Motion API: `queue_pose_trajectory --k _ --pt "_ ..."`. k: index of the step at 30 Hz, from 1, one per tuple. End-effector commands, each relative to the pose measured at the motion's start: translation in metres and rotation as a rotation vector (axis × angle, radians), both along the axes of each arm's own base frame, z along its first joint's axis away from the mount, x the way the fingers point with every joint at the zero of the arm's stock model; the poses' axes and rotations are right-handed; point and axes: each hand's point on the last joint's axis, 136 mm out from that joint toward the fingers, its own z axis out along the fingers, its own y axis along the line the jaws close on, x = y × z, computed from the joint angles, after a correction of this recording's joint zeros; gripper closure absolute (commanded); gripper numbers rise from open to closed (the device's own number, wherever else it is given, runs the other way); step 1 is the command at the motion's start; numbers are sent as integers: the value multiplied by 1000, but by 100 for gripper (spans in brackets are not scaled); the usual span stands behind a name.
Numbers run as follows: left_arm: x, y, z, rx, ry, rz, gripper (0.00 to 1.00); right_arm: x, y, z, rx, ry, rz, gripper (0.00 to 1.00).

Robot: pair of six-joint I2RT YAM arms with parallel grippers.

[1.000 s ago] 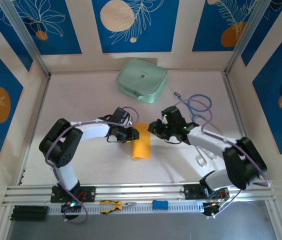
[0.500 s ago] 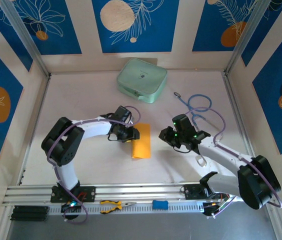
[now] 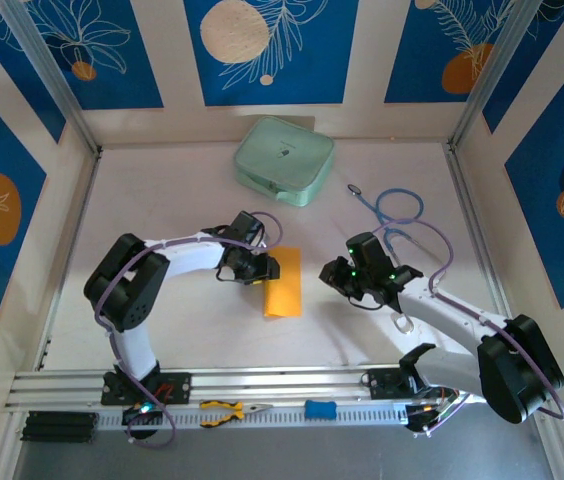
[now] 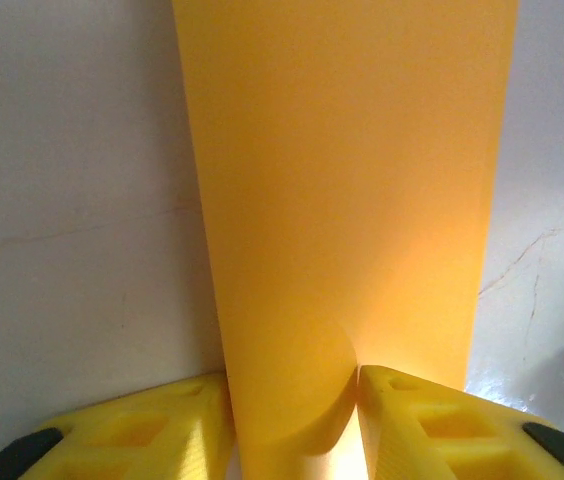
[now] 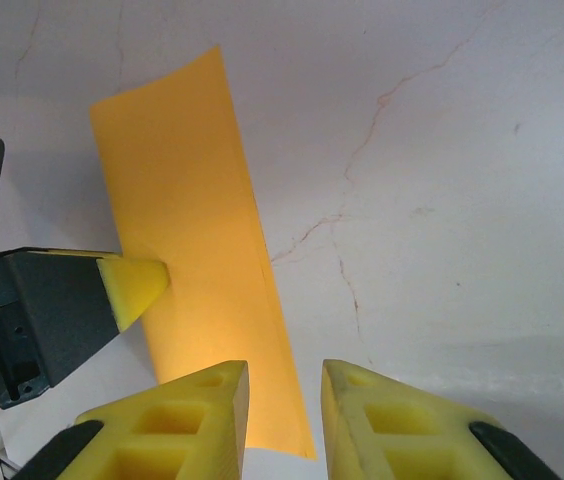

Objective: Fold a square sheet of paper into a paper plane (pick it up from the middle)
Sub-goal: Hold the square sheet of paper at the center of the table.

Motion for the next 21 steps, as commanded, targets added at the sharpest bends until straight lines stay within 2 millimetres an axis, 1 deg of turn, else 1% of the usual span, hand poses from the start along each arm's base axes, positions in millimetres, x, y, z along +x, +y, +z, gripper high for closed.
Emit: queue_pose_trajectory --k 1,7,21 --pt "-8 24 -30 133 50 19 58 -2 -1 1 18 0 -7 73" --pt "-9 24 -35 142 58 19 55 -5 -2 0 18 2 -7 73" --pt "-10 29 -45 195 62 -15 55 -7 -5 -2 -12 4 -12 72"
